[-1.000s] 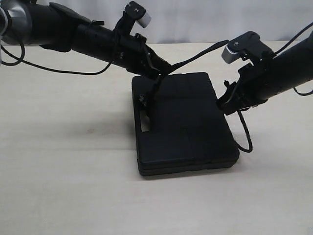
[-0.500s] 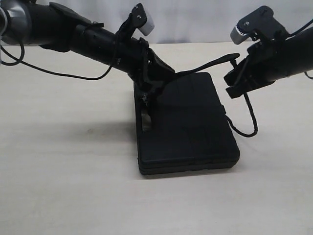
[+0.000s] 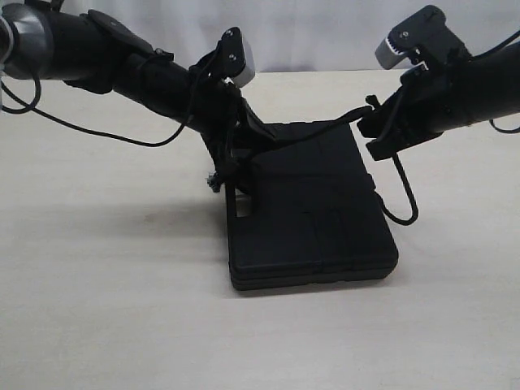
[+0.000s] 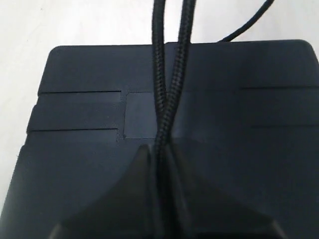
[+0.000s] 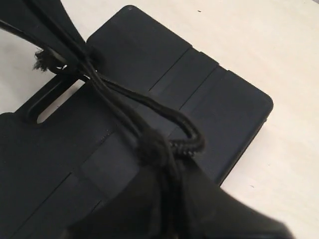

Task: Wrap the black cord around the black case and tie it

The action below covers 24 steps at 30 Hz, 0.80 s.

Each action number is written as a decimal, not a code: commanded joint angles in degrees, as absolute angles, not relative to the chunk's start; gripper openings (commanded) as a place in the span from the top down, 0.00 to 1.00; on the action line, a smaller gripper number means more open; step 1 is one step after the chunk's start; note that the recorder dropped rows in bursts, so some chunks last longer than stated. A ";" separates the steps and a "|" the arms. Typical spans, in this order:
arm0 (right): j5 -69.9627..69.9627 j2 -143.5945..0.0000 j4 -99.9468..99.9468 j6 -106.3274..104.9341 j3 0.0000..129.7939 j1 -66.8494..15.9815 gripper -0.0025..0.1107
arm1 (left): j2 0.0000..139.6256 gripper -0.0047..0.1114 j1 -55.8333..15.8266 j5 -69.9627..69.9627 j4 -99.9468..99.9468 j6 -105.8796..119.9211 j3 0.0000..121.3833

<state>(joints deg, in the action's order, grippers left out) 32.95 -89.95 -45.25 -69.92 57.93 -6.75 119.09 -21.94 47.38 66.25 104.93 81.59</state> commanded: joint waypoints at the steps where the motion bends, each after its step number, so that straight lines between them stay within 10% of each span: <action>1: 36.52 -90.71 -46.09 -72.35 58.02 -6.81 0.93 | 118.52 0.96 -22.02 49.71 68.68 108.60 81.37; 19: 36.24 -92.06 -45.00 -72.35 58.02 -6.81 0.86 | 118.52 0.96 -21.23 49.37 77.14 108.73 81.37; 24: 34.81 -92.06 -36.63 -63.17 58.02 -6.81 0.65 | 118.52 0.96 -21.34 49.37 77.14 108.72 81.37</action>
